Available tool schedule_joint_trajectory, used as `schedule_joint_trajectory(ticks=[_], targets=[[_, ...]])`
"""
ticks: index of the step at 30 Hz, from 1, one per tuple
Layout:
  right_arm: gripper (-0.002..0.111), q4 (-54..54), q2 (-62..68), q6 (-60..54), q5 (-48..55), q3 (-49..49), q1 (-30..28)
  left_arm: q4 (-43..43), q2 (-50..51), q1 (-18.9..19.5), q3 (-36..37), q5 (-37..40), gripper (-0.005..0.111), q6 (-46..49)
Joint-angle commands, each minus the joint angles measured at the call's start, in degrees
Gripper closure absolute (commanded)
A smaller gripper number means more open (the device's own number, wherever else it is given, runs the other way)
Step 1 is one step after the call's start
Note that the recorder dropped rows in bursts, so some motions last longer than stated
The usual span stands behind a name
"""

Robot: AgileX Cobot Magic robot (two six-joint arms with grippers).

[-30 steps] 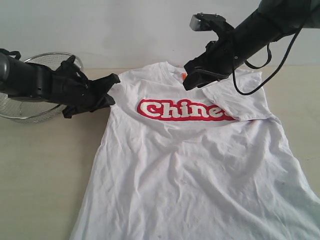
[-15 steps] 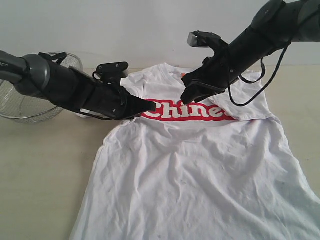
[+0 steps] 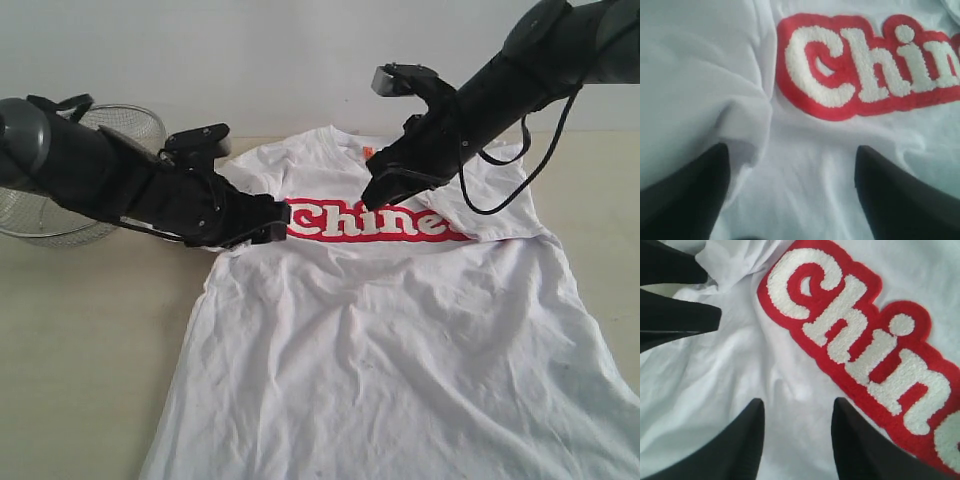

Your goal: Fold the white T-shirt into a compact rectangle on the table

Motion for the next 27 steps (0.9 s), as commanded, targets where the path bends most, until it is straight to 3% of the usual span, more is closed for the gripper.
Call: schedule_joint_trajectory(ticks=[1,4,7,10,15,19,24,27], targets=[[0.071,0.41,-0.09,-2.77,-1.00,0.15,1.66,1.57,-7.40,0.12,5.24,-4.38,0.041,-0.41],[0.071,0.41,-0.09,-6.08,-1.37,0.15,3.80,1.71,-11.86,0.12,10.26,-5.57,0.041,-0.41],[0.070,-0.13,-0.09,-9.06,-5.49,0.15,5.54,1.71,-18.72,0.20,17.58,-14.68,0.041,-0.41],[0.070,-0.03,-0.09,-9.30,-8.21,-0.52,7.74,-1.61,-23.21,1.80,22.34,-12.56,0.041,-0.41],[0.070,0.36,0.14,-12.52,-11.09,-0.51,13.29,-3.00,-16.89,2.81,21.56,-11.16,0.041,-0.41],[0.070,0.83,0.14,-13.39,-17.82,-0.51,17.79,-3.56,-18.18,3.68,23.66,-13.08,0.041,-0.55],[0.050,1.66,1.36,-13.39,-25.89,-0.51,21.36,-3.56,-24.28,7.49,27.71,-16.25,0.041,0.18],[0.049,1.66,2.95,-13.25,-29.09,-0.51,23.54,-3.56,-27.98,10.81,30.26,-15.98,0.041,0.78]])
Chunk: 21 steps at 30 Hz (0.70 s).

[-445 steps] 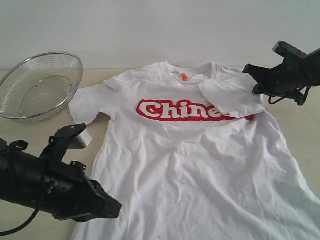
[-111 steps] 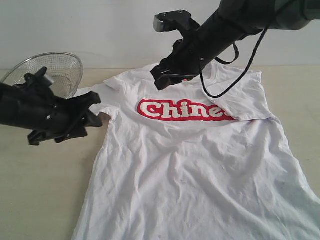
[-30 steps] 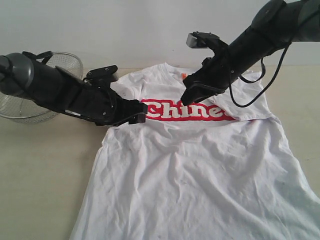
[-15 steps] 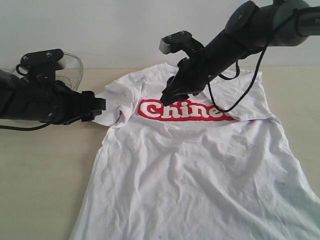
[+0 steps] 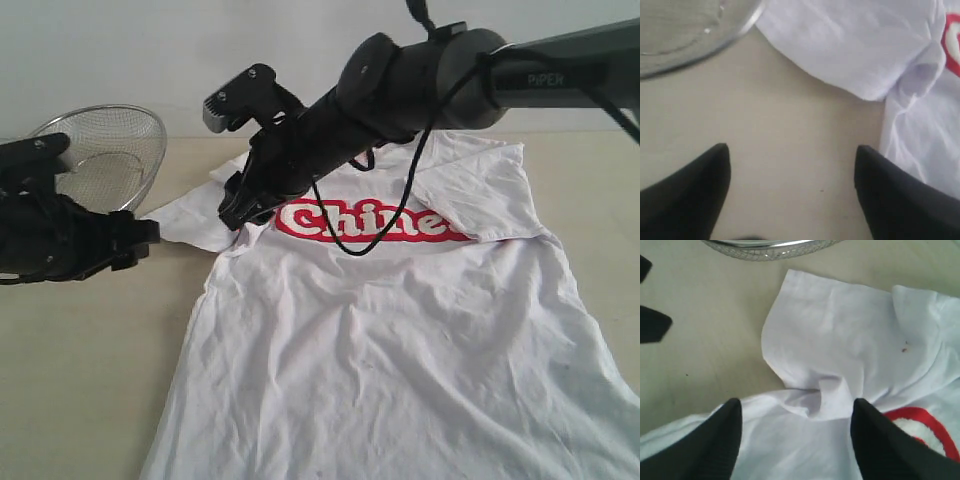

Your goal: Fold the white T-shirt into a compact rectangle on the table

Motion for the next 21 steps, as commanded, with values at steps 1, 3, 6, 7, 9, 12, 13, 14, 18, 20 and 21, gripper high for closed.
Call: schedule_joint_trajectory(ticks=[1,3,6,7,9,12,13,14,18,20,21], targets=[[0.049,0.48,2.55,-0.26,-5.84,-0.33,3.25,-0.54,-5.41,4.37,3.59,-1.05,0.041,0.89],[0.049,0.48,3.74,-0.16,-9.10,-0.33,4.77,-0.54,-7.24,6.58,4.97,-1.03,0.041,1.04],[0.049,0.48,5.17,-0.16,-14.94,-0.33,7.03,-0.54,-8.88,8.49,6.54,-0.79,0.041,1.22],[0.049,0.48,5.56,-0.27,-16.46,-0.33,7.90,-0.54,-9.17,8.79,6.98,-0.41,0.041,1.22],[0.049,0.48,6.26,-0.37,-18.92,-0.34,9.24,-0.22,-9.52,8.79,7.45,0.34,0.041,1.22],[0.049,0.37,7.94,-0.55,-21.59,-1.58,10.68,-0.04,-9.52,8.79,7.59,1.35,0.041,1.22],[0.049,0.37,8.63,-0.31,-21.24,-2.63,10.68,0.06,-9.52,8.79,7.59,1.36,0.041,1.22],[0.049,0.37,9.48,0.28,-20.73,-3.70,10.68,0.06,-9.52,8.79,7.59,1.47,0.041,1.22],[0.049,-0.17,12.57,0.16,-21.13,-5.95,10.68,0.06,-9.52,8.79,7.59,2.29,0.041,1.22],[0.049,-1.54,13.55,0.02,-21.44,-6.19,10.68,0.23,-9.52,8.79,7.59,2.40,0.041,1.22],[0.049,-2.52,13.97,0.02,-21.44,-6.33,10.68,0.23,-9.52,8.79,7.59,2.68,0.041,1.22]])
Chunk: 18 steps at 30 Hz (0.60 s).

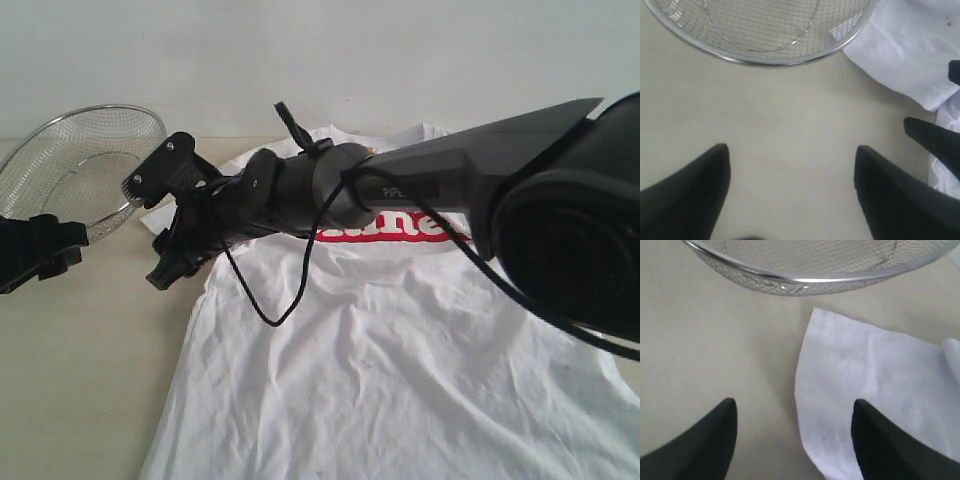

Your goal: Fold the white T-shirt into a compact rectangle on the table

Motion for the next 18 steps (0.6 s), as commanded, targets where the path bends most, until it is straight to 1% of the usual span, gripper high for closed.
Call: schedule_joint_trajectory(ticks=[1,4,8,16,18], targets=[[0.049,-3.16,2.20,-0.22,-0.87,-0.94,-0.05,0.25,-0.35,0.16,0.15,1.08,0.041,0.31],[0.049,-4.82,2.90,-0.22,-2.31,-0.94,-0.05,0.25,-0.35,0.16,0.15,1.08,0.041,0.31],[0.059,-5.74,3.50,-1.44,-4.19,-0.94,-0.05,0.25,-0.35,0.16,0.15,1.31,0.041,0.31],[0.060,-6.14,4.21,-2.45,-6.10,-0.94,-0.05,0.25,-0.35,0.16,0.15,1.52,0.041,0.31],[0.064,-6.62,4.51,-2.55,-6.20,-0.94,-0.05,0.25,-0.35,0.16,0.15,1.52,0.041,0.31]])
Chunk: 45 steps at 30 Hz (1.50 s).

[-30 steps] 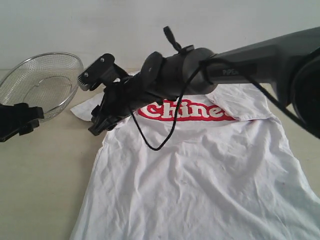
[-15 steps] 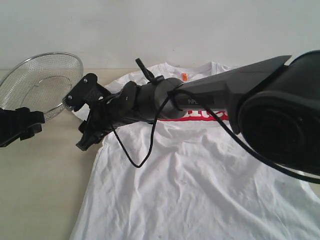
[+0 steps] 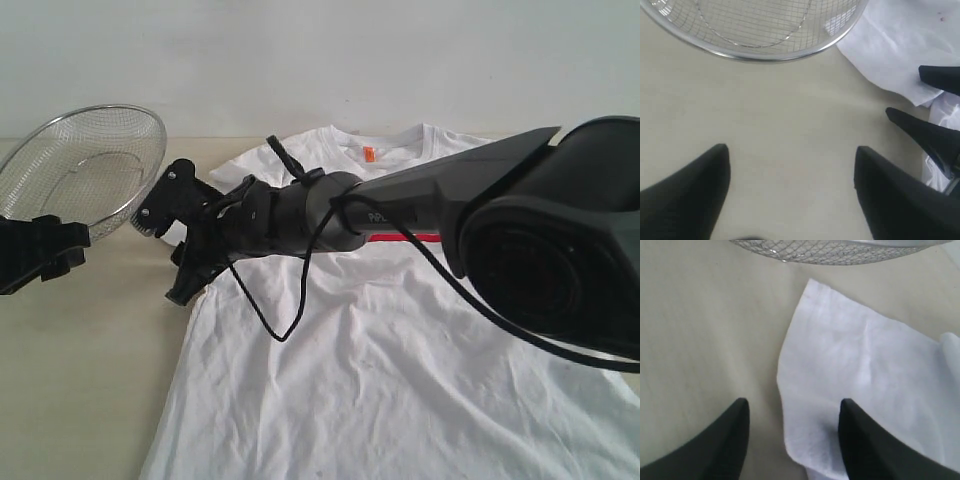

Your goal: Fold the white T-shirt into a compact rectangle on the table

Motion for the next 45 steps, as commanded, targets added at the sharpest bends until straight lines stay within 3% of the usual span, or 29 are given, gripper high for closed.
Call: schedule_joint_trajectory(ticks=[1,5,12,25,33,45], targets=[[0.068,-1.40,0.56,-0.55,-0.79,-0.21,-0.05,0.25,-0.35,0.16,0.15,0.53,0.041,0.31],[0.087,-1.40,0.61,-1.27,-0.79,-0.21,-0.05,0.25,-0.35,0.16,0.15,0.53,0.041,0.31],[0.109,-1.12,0.70,-2.32,-3.06,-0.21,-0.05,0.25,-0.35,0.16,0.15,0.53,0.041,0.31],[0.108,9.63,-3.51,-1.17,-9.83,-0.34,-0.05,0.25,-0.35,0.16,0.15,0.53,0.041,0.31],[0.108,23.24,-5.03,-1.02,-13.12,-0.34,-0.05,0.25,-0.35,0.16,0.15,0.43,0.041,0.55],[0.109,33.06,-8.52,-0.51,-9.87,-0.23,-0.05,0.25,-0.35,0.16,0.15,0.22,0.041,1.21]])
